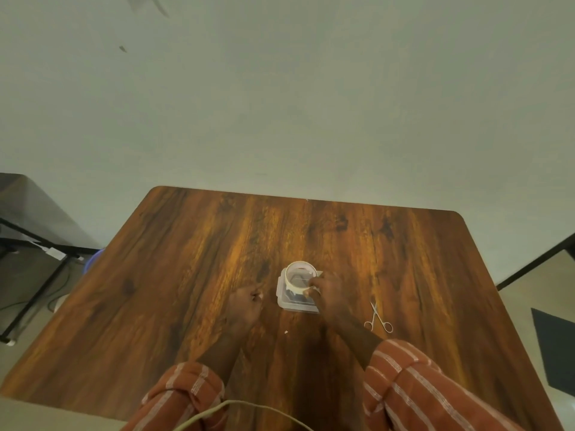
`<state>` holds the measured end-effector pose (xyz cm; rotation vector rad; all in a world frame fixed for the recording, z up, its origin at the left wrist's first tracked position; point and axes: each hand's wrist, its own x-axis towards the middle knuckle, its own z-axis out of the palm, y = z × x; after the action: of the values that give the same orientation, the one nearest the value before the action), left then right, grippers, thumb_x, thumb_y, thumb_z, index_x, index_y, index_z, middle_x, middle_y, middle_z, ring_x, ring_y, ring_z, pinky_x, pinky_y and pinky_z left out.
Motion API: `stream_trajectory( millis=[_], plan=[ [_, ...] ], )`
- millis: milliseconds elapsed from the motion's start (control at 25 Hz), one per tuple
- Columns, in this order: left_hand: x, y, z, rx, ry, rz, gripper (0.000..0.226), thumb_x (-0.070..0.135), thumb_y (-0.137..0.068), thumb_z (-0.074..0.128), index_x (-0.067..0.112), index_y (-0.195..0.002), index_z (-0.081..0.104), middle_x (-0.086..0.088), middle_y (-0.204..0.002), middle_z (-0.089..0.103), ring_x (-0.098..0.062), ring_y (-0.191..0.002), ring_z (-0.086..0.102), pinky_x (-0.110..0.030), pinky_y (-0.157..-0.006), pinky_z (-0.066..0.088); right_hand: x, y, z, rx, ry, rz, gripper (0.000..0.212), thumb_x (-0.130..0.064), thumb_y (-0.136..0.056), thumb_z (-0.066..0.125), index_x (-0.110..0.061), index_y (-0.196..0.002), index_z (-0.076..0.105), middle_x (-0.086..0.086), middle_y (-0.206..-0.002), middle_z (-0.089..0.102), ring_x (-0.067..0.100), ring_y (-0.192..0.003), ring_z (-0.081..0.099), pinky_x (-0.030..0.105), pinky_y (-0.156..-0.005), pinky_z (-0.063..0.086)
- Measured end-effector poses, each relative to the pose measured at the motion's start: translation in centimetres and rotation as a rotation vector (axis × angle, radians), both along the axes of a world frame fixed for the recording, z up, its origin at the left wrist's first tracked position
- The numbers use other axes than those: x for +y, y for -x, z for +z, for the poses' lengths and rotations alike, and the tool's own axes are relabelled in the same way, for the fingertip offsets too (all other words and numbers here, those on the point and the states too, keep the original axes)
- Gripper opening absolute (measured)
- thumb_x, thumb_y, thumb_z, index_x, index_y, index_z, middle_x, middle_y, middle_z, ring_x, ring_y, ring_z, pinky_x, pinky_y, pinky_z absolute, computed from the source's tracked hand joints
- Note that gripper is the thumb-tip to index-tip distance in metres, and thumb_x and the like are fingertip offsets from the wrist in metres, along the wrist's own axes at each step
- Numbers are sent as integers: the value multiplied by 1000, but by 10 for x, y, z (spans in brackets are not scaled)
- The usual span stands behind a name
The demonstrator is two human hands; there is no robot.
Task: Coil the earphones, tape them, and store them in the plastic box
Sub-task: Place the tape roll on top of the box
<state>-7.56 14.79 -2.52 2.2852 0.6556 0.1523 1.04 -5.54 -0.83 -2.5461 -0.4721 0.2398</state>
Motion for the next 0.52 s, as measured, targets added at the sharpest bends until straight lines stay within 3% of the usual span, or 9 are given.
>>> stream_trajectory(
  millis=[120, 240, 320, 400, 440, 520],
  plan=[
    [2, 1, -3, 22, 6, 6, 20, 10, -93, 61, 9, -108, 74, -8, -107, 76, -21, -93, 71, -22, -77, 48, 6, 6, -1, 31, 29, 55, 32, -29, -95, 62, -22, -125, 68, -2, -131, 63, 14, -116, 56, 24, -104, 37],
    [3, 1, -6, 44, -16, 7, 20, 14, -93, 62, 13, -108, 75, -4, -107, 76, -19, -91, 71, -25, -80, 52, 2, 11, 3, -13, 22, 80, 38, -31, -96, 58, -24, -133, 61, -2, -138, 60, 16, -123, 55, 31, -110, 37],
    [6, -4, -7, 35, -22, -5, 19, 16, -94, 61, 14, -106, 75, -3, -107, 76, -19, -90, 71, -27, -81, 55, -16, 10, 16, -65, -19, -20, 34, -33, -96, 56, -23, -127, 65, 1, -131, 64, 20, -118, 58, 36, -104, 45],
    [5, -12, -4, 9, -34, -35, 20, 18, -95, 58, 16, -105, 76, -1, -105, 77, -17, -88, 71, -26, -77, 54, -55, -11, -16, -150, 89, -220, 24, -36, -89, 62, -27, -111, 69, 2, -116, 66, 25, -105, 61, 42, -91, 52],
    [2, -16, -1, -6, -31, -48, 21, 19, -95, 58, 17, -105, 77, 1, -103, 77, -15, -86, 71, -23, -73, 52, -85, -30, -60, -88, 128, -323, 26, -46, -84, 64, -33, -106, 66, 1, -113, 64, 26, -101, 60, 45, -87, 54],
    [-3, -22, 2, -21, -18, -45, 22, 20, -96, 56, 16, -102, 77, 1, -97, 78, -13, -79, 69, -17, -65, 46, -113, -59, -120, 97, 58, -395, 56, -81, -75, 49, -39, -111, 55, 2, -121, 62, 27, -104, 59, 54, -89, 54]
  ],
)
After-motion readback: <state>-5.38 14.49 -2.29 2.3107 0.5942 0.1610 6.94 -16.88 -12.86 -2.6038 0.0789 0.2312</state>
